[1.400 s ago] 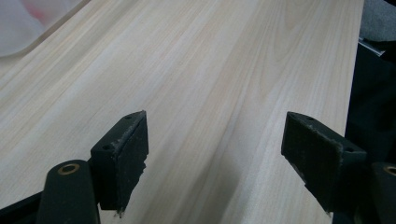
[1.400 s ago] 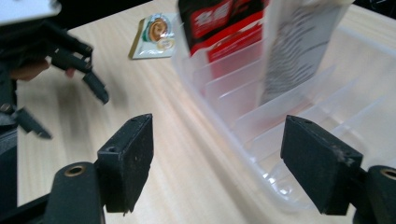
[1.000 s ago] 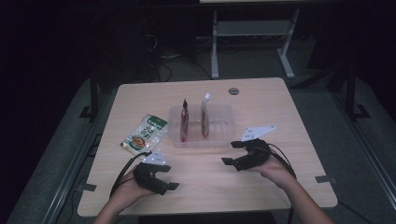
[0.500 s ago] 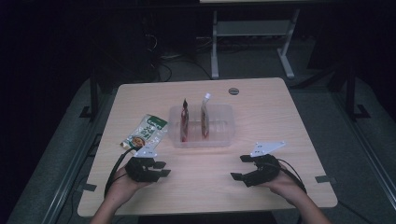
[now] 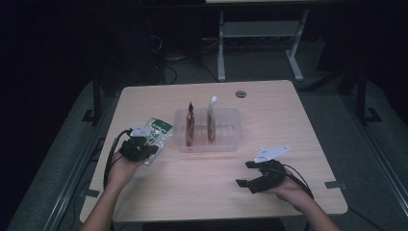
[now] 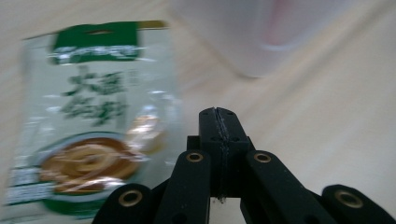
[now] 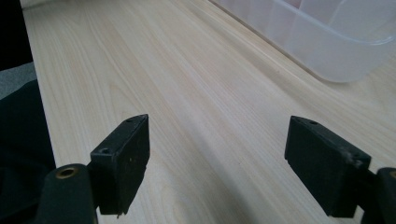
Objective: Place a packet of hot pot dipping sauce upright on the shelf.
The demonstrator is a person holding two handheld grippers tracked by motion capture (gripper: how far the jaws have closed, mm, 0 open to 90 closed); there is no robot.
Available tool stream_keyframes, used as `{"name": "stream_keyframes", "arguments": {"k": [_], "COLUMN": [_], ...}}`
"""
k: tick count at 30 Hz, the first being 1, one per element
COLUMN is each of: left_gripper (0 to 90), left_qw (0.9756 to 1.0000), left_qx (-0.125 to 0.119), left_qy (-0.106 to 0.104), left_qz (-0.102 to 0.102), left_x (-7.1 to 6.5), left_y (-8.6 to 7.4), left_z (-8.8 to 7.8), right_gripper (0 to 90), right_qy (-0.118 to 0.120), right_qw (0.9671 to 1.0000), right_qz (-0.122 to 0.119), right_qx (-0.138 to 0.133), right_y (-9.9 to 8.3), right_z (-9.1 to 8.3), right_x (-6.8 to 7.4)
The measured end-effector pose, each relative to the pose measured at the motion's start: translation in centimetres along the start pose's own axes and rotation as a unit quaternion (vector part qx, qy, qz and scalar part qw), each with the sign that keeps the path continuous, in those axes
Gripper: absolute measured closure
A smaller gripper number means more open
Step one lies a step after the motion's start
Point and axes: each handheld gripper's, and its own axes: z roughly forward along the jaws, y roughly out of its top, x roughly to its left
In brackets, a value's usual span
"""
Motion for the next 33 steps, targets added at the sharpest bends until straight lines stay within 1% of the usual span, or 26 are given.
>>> {"name": "stream_keyframes", "arguments": {"k": [1, 2, 3, 5, 6, 8, 10, 12, 13, 15, 16, 19, 21, 22, 24, 26, 29, 30, 32, 33], "left_gripper": [89.8, 89.8, 89.8, 89.9, 89.8, 89.8, 89.9, 89.9, 89.8, 89.9, 90.0, 90.0, 90.0, 90.0, 90.0, 90.0, 90.0, 90.0, 90.0, 90.0], "left_qw": [0.9999, 0.9998, 0.9997, 0.9991, 0.9990, 0.9986, 0.9983, 0.9975, 0.9972, 0.9972, 0.9969, 0.9967, 0.9964, 0.9961, 0.9957, 0.9955, 0.9954, 0.9952, 0.9951, 0.9950], "left_qx": [0.002, 0.001, 0.002, 0.006, 0.006, 0.007, 0.011, 0.029, 0.032, 0.035, 0.037, 0.041, 0.048, 0.053, 0.060, 0.071, 0.079, 0.081, 0.084, 0.085], "left_qy": [0.011, 0.020, 0.024, 0.038, 0.040, 0.046, 0.046, 0.051, 0.052, 0.052, 0.058, 0.059, 0.064, 0.066, 0.067, 0.060, 0.052, 0.052, 0.049, 0.048], "left_qz": [-0.001, -0.002, -0.009, -0.016, -0.022, -0.025, -0.034, -0.039, -0.042, -0.041, -0.038, -0.037, -0.030, -0.026, -0.023, -0.020, -0.017, -0.019, -0.019, -0.022], "left_x": [0.7, 1.1, 1.6, 2.5, 3.0, 3.5, 4.0, 4.3, 4.3, 4.5, 4.4, 4.5, 4.3, 4.2, 4.1, 4.3, 4.5, 4.6, 4.9, 5.0], "left_y": [0.2, 0.3, 0.4, 0.6, 0.8, 0.9, 0.8, 0.5, 0.4, 0.3, 0.3, 0.1, 0.1, 0.1, 0.0, -0.2, -0.7, -1.1, -1.6, -1.8], "left_z": [0.2, 0.3, 0.5, 1.0, 1.4, 1.9, 2.7, 3.5, 3.7, 3.9, 3.9, 4.1, 4.2, 4.1, 4.0, 3.7, 3.1, 2.9, 2.4, 2.1], "right_gripper": [21.8, 22.0, 22.0, 22.1, 22.2, 22.3, 22.3, 22.4, 22.4, 22.4, 22.4, 22.4, 22.5, 22.7, 22.7, 22.7, 22.7, 22.7, 22.7, 22.7], "right_qy": [0.000, 0.001, 0.002, 0.002, 0.002, 0.003, 0.003, 0.003, 0.002, 0.004, 0.004, 0.004, 0.006, 0.006, 0.006, 0.007, 0.007, 0.007, 0.006, 0.005], "right_qw": [1.0000, 1.0000, 1.0000, 1.0000, 1.0000, 1.0000, 1.0000, 0.9999, 0.9999, 0.9999, 0.9999, 0.9998, 0.9997, 0.9997, 0.9997, 0.9997, 0.9997, 0.9997, 0.9998, 0.9998], "right_qz": [0.000, 0.001, 0.001, -0.001, -0.001, 0.000, 0.000, -0.001, -0.001, -0.004, -0.003, -0.004, -0.006, -0.005, -0.009, -0.009, -0.007, -0.009, -0.007, -0.007], "right_qx": [0.001, 0.002, 0.003, 0.004, 0.004, 0.006, 0.010, 0.011, 0.012, 0.014, 0.016, 0.019, 0.021, 0.022, 0.022, 0.021, 0.023, 0.021, 0.020, 0.019], "right_y": [0.0, 0.0, 0.0, -0.1, -0.1, -0.1, -0.1, -0.1, -0.1, -0.1, -0.1, -0.2, -0.2, -0.2, -0.2, -0.2, -0.2, -0.3, -0.3, -0.3], "right_z": [0.0, 0.0, 0.0, 0.0, 0.1, 0.1, 0.2, 0.4, 0.4, 0.6, 0.6, 0.7, 0.8, 0.8, 0.8, 0.7, 0.6, 0.6, 0.5, 0.5], "right_x": [0.0, -0.1, -0.1, -0.1, -0.2, -0.2, -0.2, -0.2, -0.2, -0.2, -0.2, -0.2, -0.2, -0.2, -0.1, -0.1, -0.1, -0.1, -0.1, -0.2]}}
